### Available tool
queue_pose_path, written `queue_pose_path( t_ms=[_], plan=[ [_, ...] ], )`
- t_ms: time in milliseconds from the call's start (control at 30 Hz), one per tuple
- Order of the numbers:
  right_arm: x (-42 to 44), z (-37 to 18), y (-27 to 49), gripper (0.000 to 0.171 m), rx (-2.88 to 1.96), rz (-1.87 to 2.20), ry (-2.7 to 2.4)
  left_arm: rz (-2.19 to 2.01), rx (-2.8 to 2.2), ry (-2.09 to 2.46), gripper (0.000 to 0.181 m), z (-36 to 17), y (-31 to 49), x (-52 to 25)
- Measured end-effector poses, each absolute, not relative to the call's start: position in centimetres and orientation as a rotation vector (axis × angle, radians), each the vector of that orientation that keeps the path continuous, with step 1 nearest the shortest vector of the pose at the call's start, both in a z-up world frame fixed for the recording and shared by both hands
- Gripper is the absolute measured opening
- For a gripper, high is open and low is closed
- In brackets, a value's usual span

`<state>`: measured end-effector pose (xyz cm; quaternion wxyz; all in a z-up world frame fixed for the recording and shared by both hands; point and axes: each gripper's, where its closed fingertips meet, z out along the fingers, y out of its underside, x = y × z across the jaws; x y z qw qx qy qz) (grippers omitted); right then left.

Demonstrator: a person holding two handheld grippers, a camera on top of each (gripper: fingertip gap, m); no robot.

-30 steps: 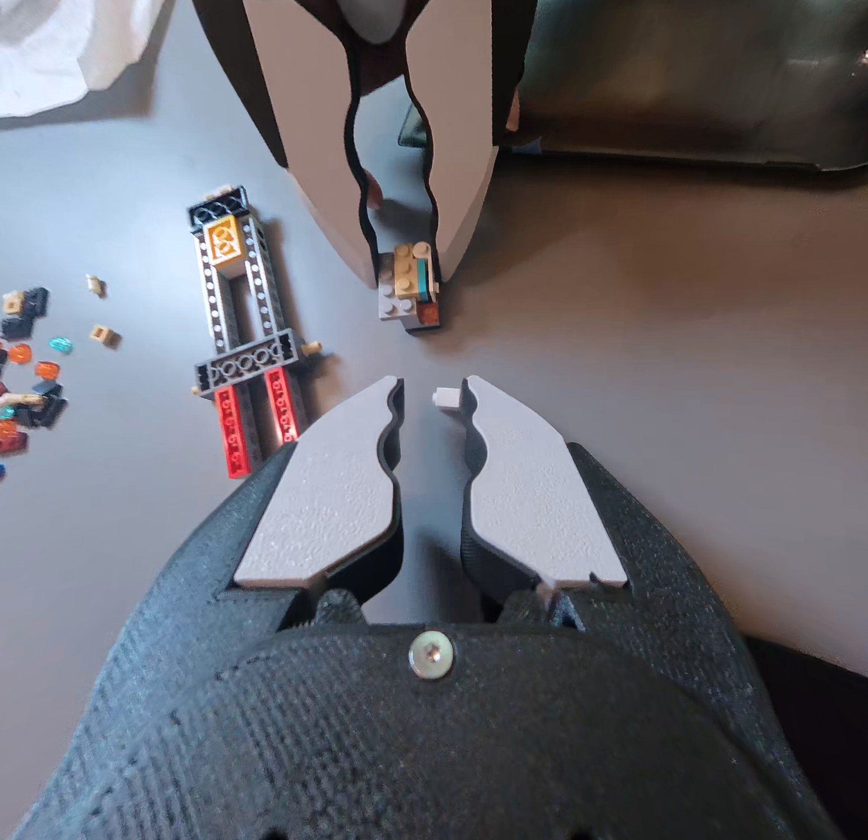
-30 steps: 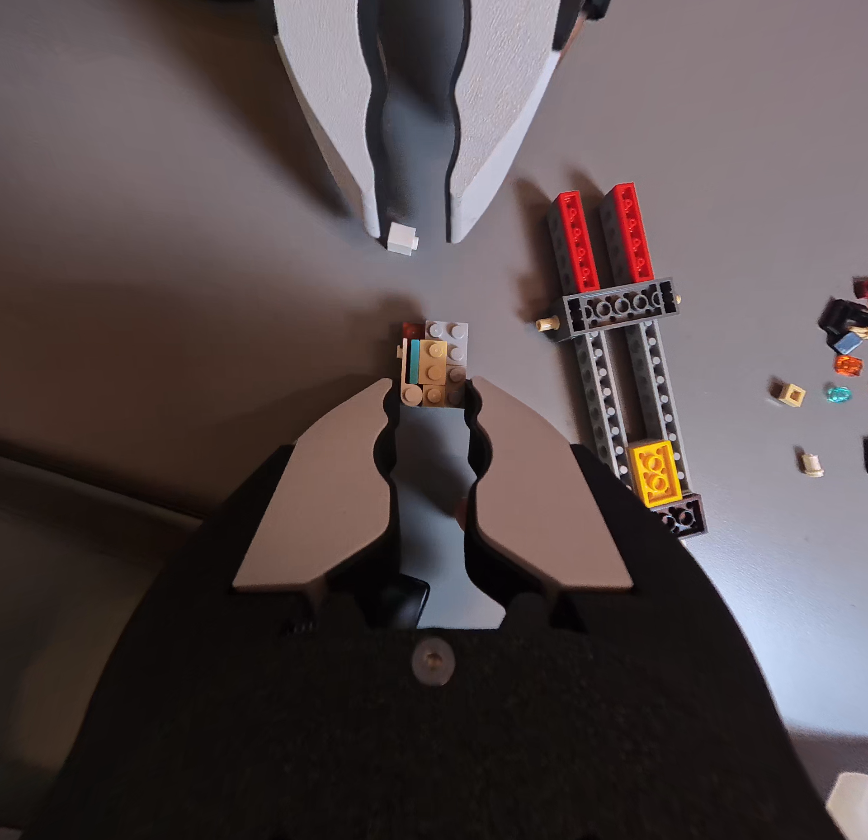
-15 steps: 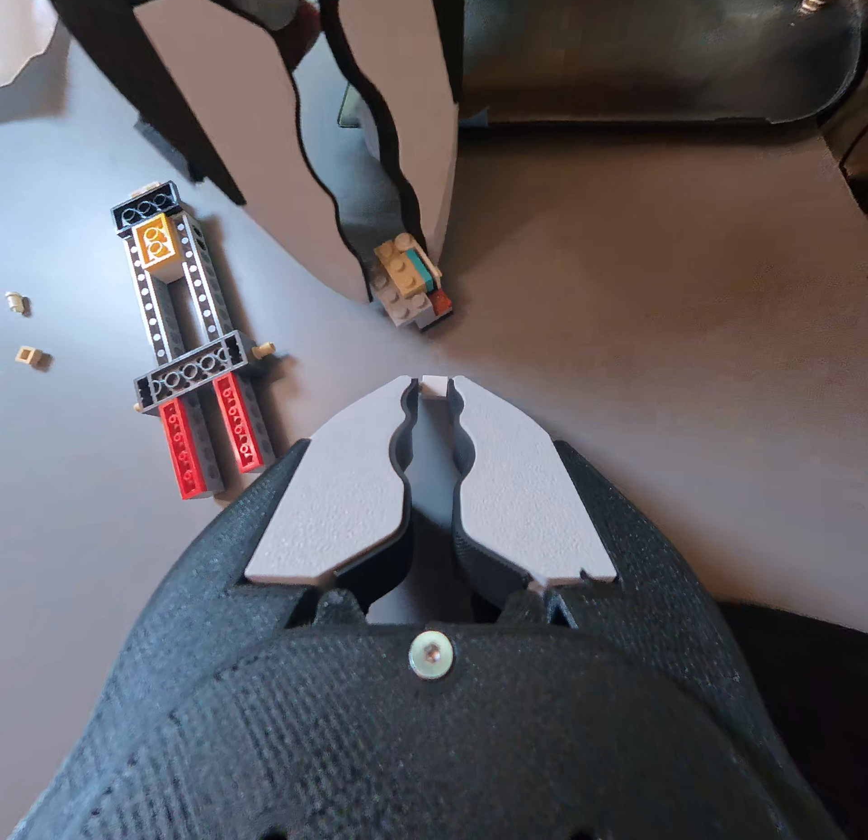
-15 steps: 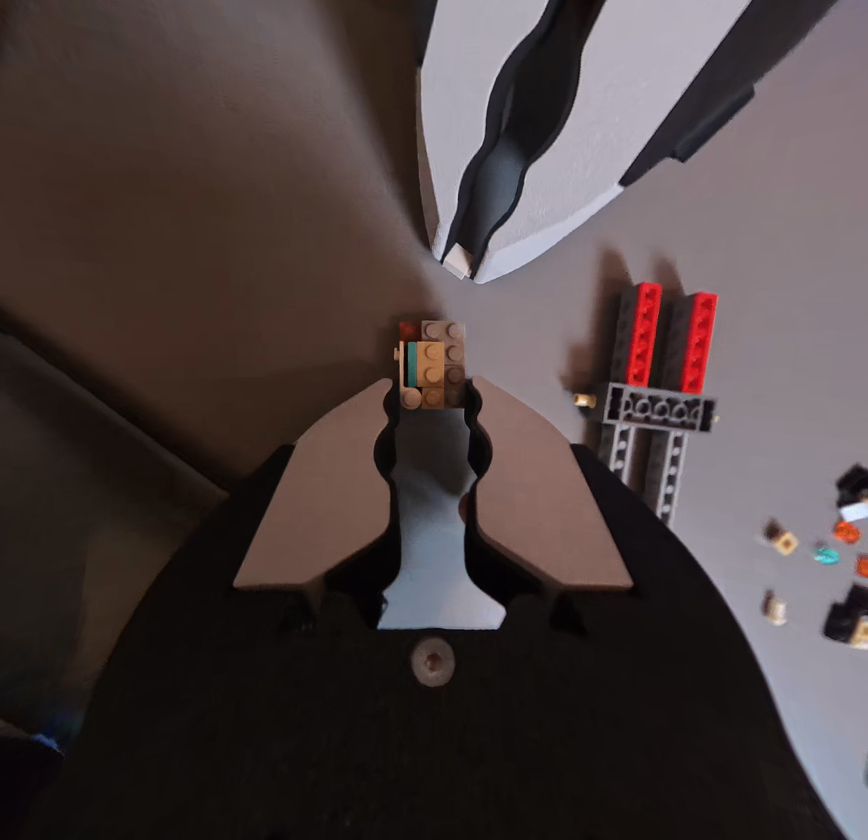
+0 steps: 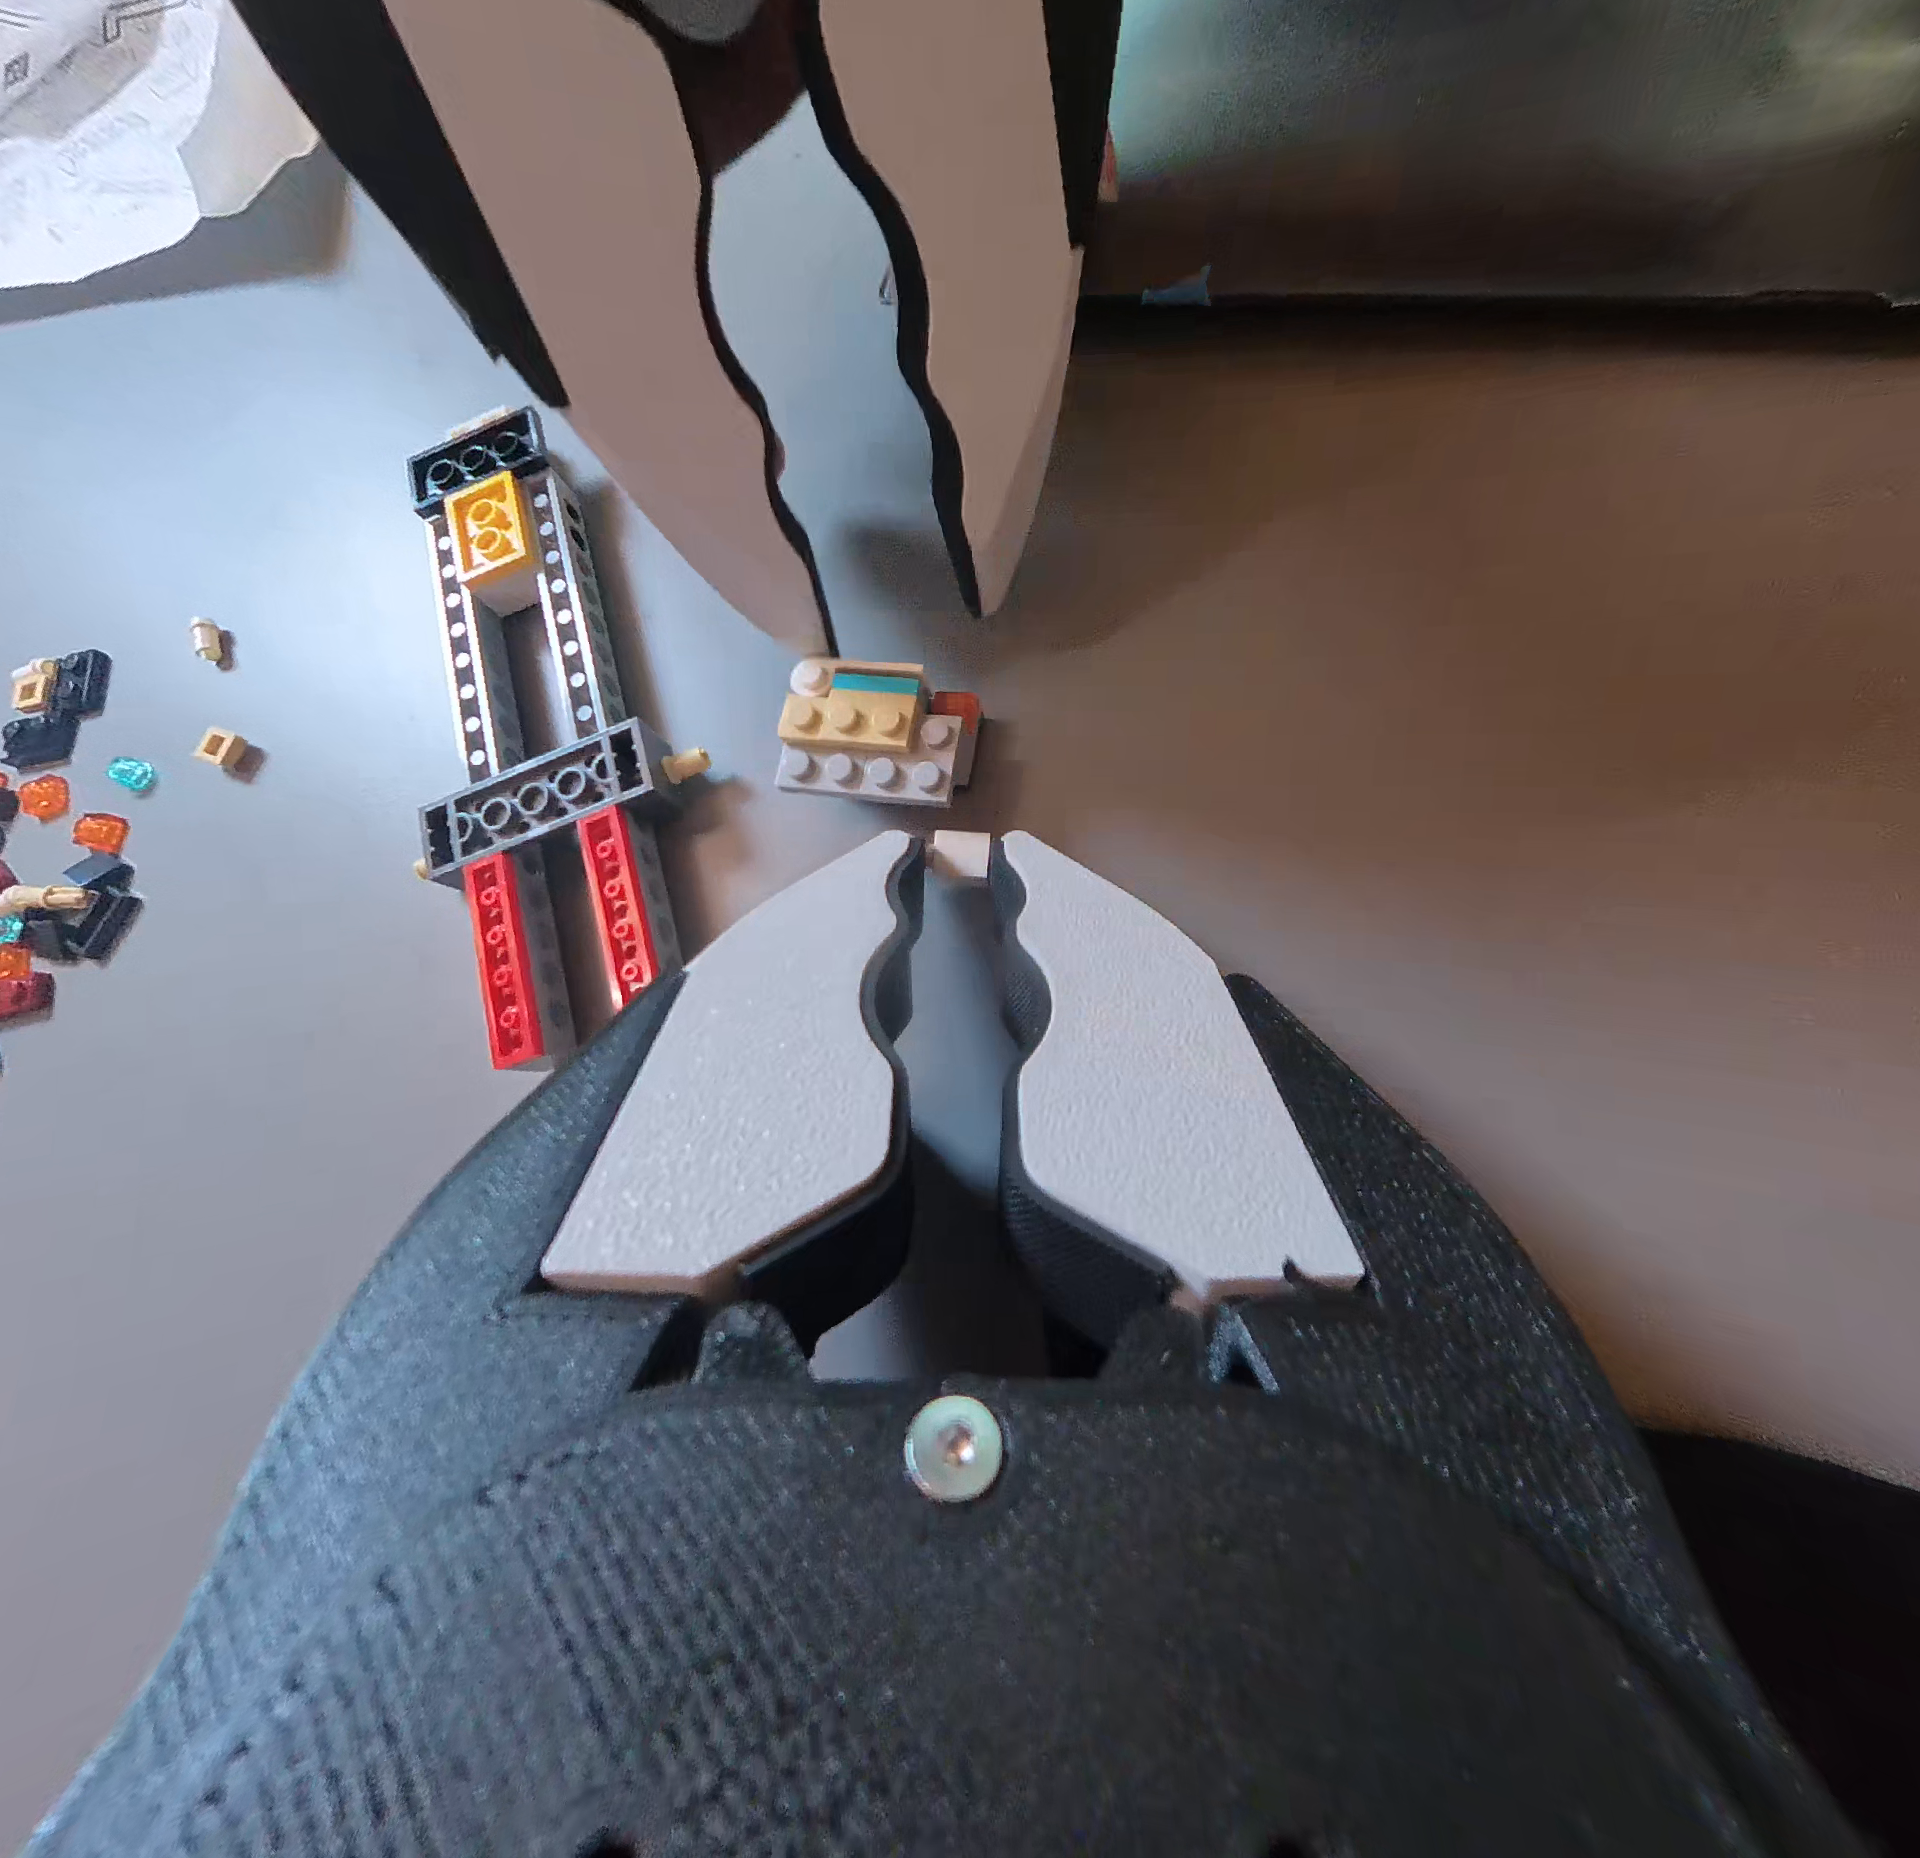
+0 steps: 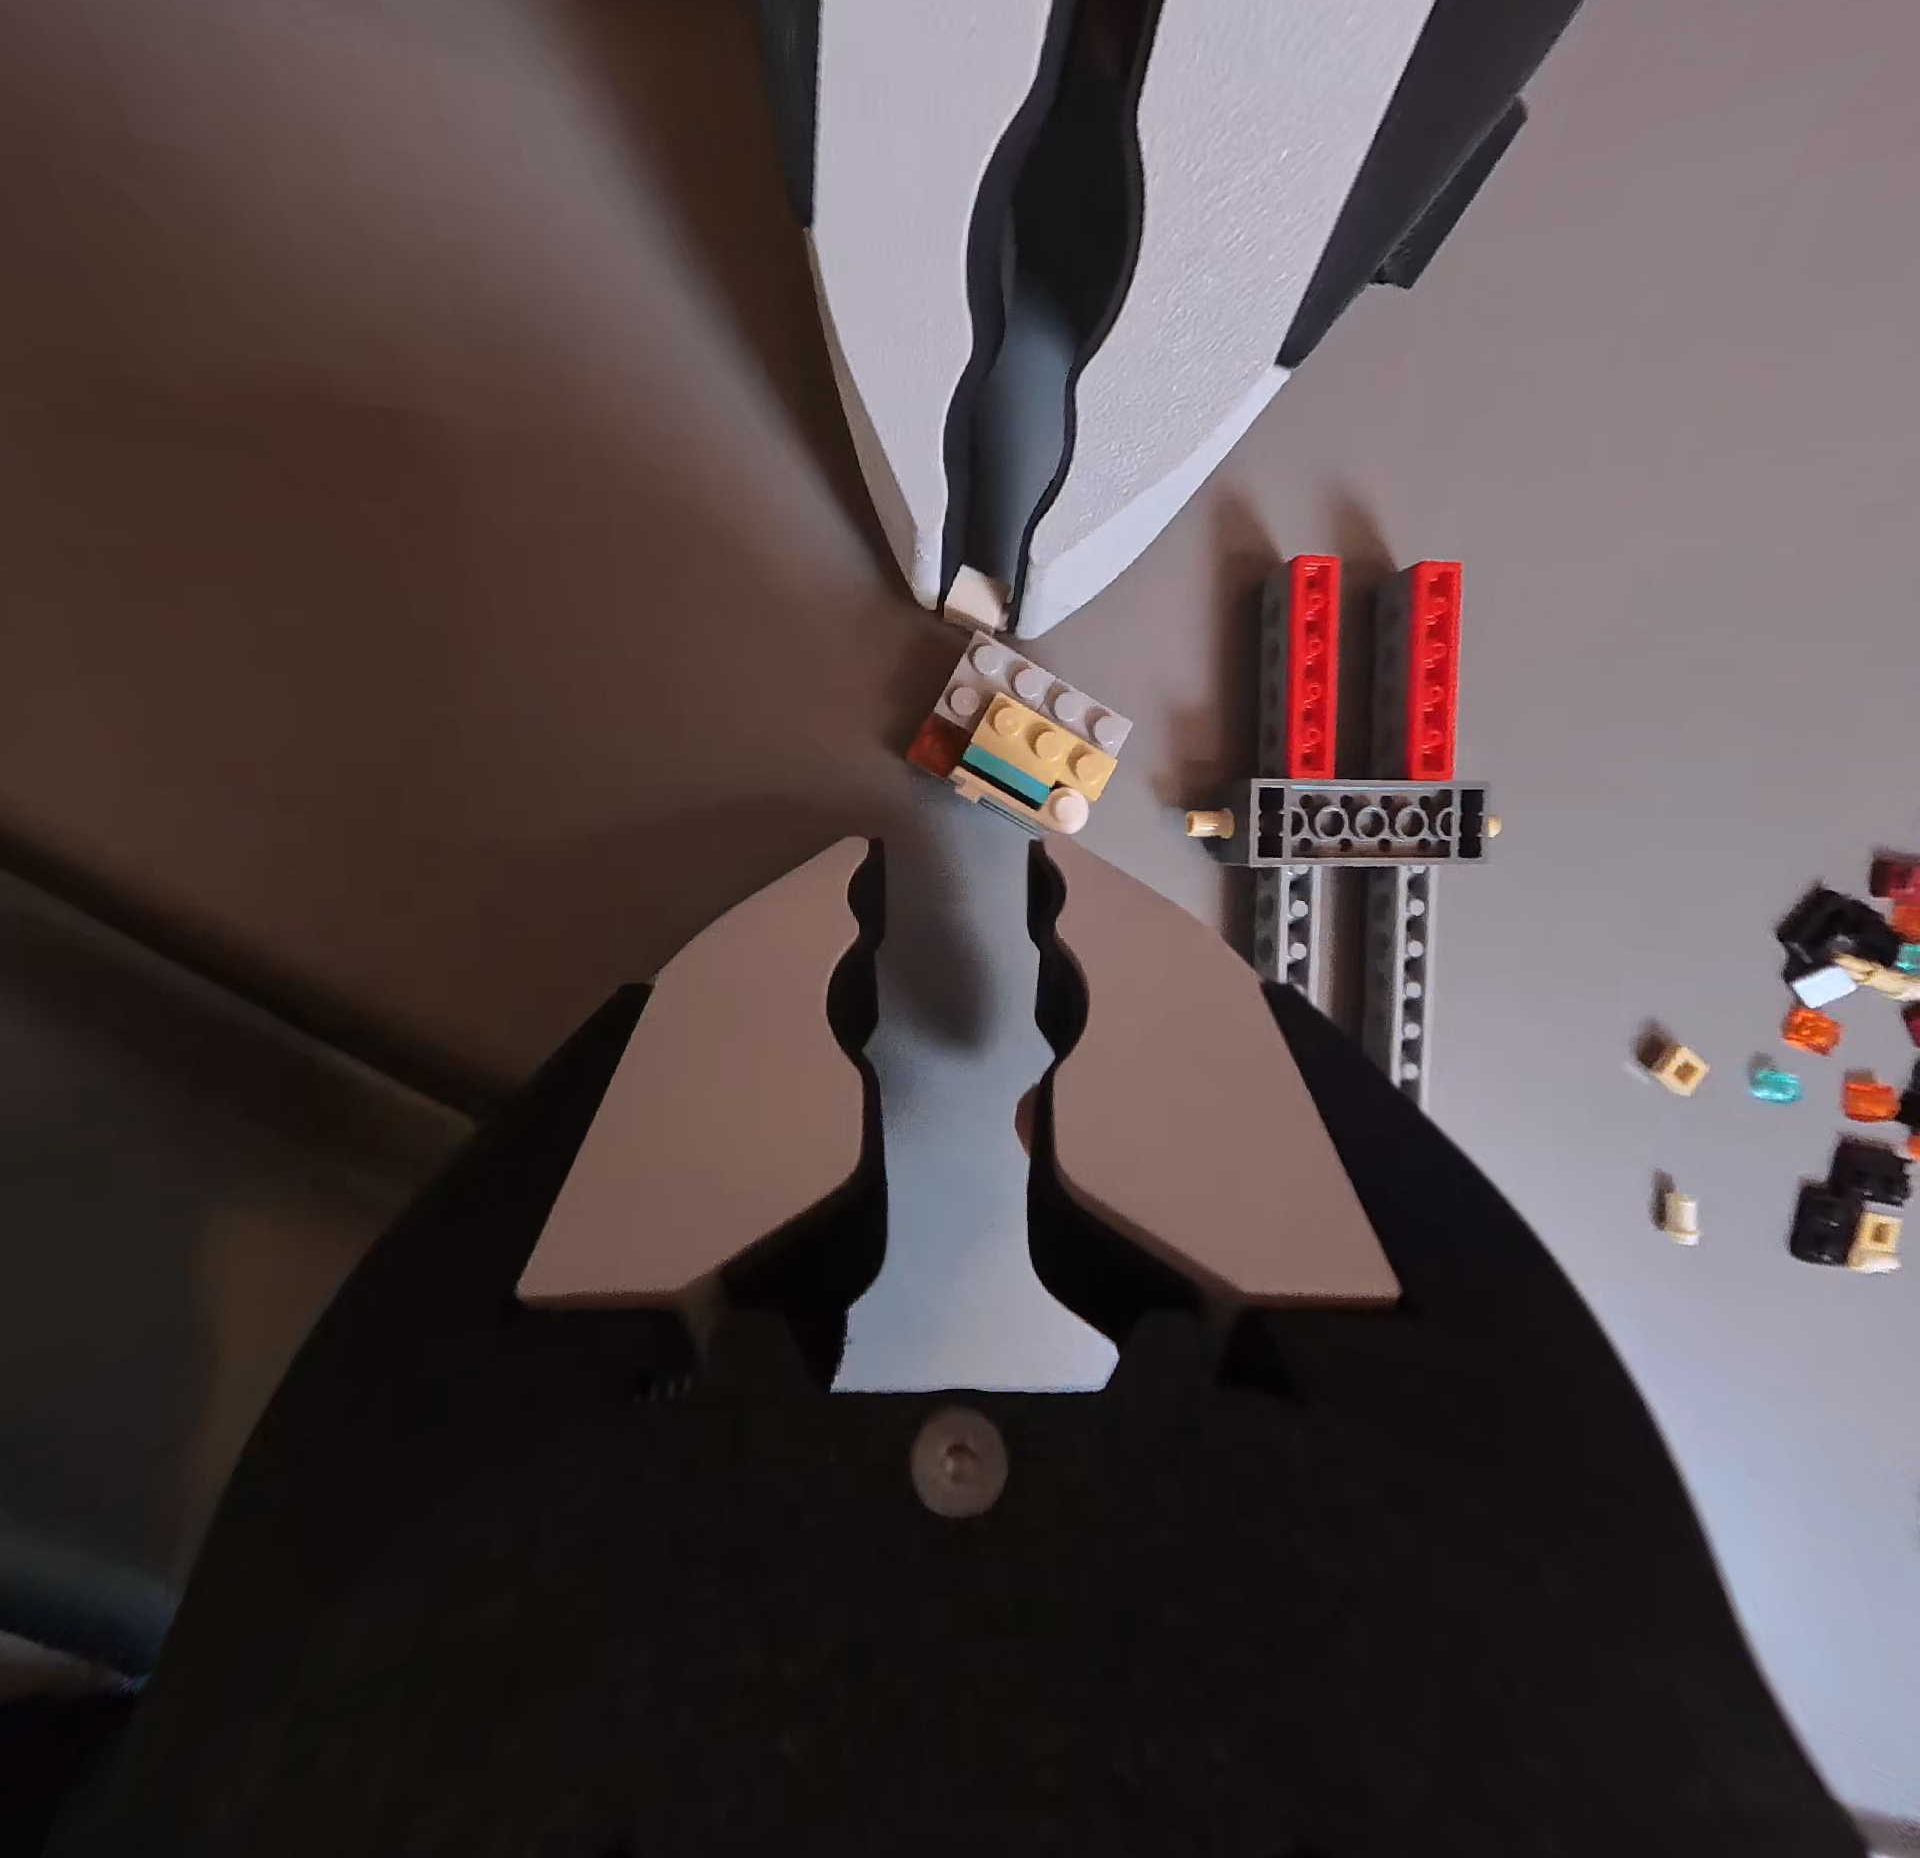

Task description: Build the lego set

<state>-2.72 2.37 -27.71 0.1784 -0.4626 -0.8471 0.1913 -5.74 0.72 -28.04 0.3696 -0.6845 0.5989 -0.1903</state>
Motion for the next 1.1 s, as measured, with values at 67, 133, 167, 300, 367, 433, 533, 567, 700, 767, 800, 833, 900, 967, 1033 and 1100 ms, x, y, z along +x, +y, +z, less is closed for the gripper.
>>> queue_pose_path(
  t_ms=[67, 133, 167, 300, 367, 433, 533, 567, 700, 767, 800, 833, 900, 967, 1033, 1100],
  plan=[
    [-3.3, -28.1, 2.6, 0.033, -1.339, 0.538, -2.342, -0.494, -1.744, 1.552, 0.012, -28.0, 0.5, -5.6],
    [-3.3, -28.0, 3.0, 0.035, -1.358, 0.53, -2.309, -0.457, -1.738, 1.577, 0.012, -28.1, 0.4, -5.9],
    [-3.3, -27.7, 3.1, 0.035, -1.373, 0.543, -2.285, -0.441, -1.731, 1.58, 0.012, -27.9, 0.5, -6.1],
    [-3.1, -26.0, 2.5, 0.029, -1.485, 0.726, -2.106, -0.452, -1.608, 1.554, 0.012, -25.5, 0.0, -5.8],
    [-3.6, -24.0, 1.0, 0.027, -1.58, 1.008, -1.922, -0.413, -1.484, 1.51, 0.012, -23.6, -0.1, -5.2],
    [-3.9, -21.9, -0.2, 0.027, -1.674, 1.317, -1.72, -0.333, -1.338, 1.446, 0.012, -21.2, 0.0, -4.5],
    [-4.1, -20.1, -0.1, 0.029, -1.764, 1.585, -1.465, -0.198, -1.214, 1.403, 0.012, -19.4, 0.1, -4.0],
    [-4.2, -19.8, -0.1, 0.029, -1.776, 1.639, -1.413, -0.15, -1.195, 1.405, 0.012, -19.3, 0.2, -4.0],
    [-4.7, -19.5, -0.1, 0.026, -1.776, 1.654, -1.362, -0.053, -1.191, 1.436, 0.012, -20.0, 0.6, -4.0],
    [-4.9, -19.8, -0.1, 0.021, -1.787, 1.628, -1.372, -0.038, -1.197, 1.45, 0.012, -20.4, 0.7, -4.0],
    [-5.0, -20.2, 0.0, 0.018, -1.802, 1.601, -1.376, -0.028, -1.2, 1.456, 0.012, -20.6, 0.8, -4.0],
    [-5.0, -20.4, 0.2, 0.015, -1.806, 1.577, -1.379, -0.018, -1.201, 1.463, 0.011, -20.8, 0.8, -4.0],
    [-5.0, -20.7, 0.4, 0.009, -1.804, 1.559, -1.372, -0.009, -1.201, 1.468, 0.012, -20.9, 0.8, -3.9],
    [-4.9, -20.9, 0.4, 0.008, -1.793, 1.551, -1.39, -0.028, -1.212, 1.465, 0.012, -21.0, 0.8, -3.9],
    [-4.6, -21.6, 1.1, 0.008, -1.741, 1.42, -1.464, -0.112, -1.292, 1.441, 0.021, -21.5, 1.0, -4.1],
    [-4.0, -22.2, 1.8, 0.008, -1.634, 1.255, -1.562, -0.23, -1.466, 1.422, 0.048, -23.0, 1.6, -4.6]
  ],
)
